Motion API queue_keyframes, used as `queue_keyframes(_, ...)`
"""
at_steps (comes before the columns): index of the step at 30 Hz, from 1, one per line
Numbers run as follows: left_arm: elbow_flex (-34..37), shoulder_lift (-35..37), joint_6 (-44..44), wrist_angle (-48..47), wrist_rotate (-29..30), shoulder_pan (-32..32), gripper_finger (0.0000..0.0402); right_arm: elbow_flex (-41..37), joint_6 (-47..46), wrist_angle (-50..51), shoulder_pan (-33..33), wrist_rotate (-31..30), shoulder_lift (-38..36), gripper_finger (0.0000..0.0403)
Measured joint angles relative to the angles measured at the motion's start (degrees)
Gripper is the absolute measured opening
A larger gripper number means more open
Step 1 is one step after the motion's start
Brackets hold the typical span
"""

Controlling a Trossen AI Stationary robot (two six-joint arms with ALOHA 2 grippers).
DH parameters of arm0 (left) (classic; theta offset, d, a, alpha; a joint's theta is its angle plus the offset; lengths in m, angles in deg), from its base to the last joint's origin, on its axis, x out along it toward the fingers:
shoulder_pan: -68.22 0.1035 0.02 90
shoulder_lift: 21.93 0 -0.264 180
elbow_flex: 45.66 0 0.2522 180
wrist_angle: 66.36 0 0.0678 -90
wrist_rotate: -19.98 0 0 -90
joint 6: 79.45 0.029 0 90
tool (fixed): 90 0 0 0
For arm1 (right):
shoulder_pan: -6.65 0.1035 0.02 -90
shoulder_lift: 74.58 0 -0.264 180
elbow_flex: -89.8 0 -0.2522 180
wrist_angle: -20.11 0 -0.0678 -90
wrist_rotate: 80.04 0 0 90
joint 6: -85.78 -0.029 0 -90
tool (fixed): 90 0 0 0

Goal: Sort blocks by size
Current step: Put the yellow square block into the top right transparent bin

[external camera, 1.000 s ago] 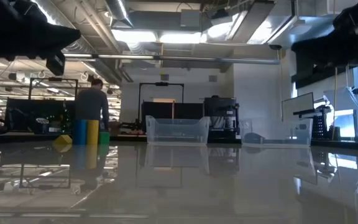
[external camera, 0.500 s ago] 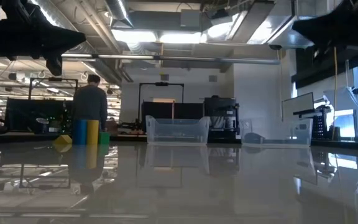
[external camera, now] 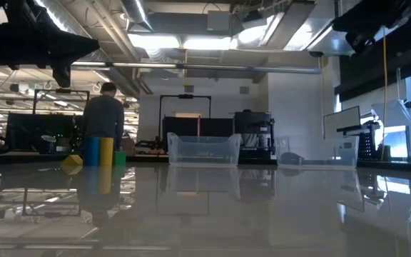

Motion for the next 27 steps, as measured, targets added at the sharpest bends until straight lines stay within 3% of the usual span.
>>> queue_keyframes(6,0.00,0.00,2.24,-0.07,2.50,0.00,0.0000,7.33,-7.29,15.98,0.00,5.42,8.27,0.0025)
queue_keyframes(12,-0.02,0.00,3.95,-0.07,2.95,-0.01,0.0000,7.45,-14.34,27.44,0.00,9.77,15.14,0.0025)
queue_keyframes(22,-0.02,0.00,6.69,-0.08,3.13,0.00,0.0000,7.47,-17.62,39.21,0.00,9.77,26.21,0.0026)
queue_keyframes(27,-0.02,0.00,3.61,-0.37,3.17,0.00,0.0000,7.47,-17.91,40.62,0.00,12.02,30.28,0.0045)
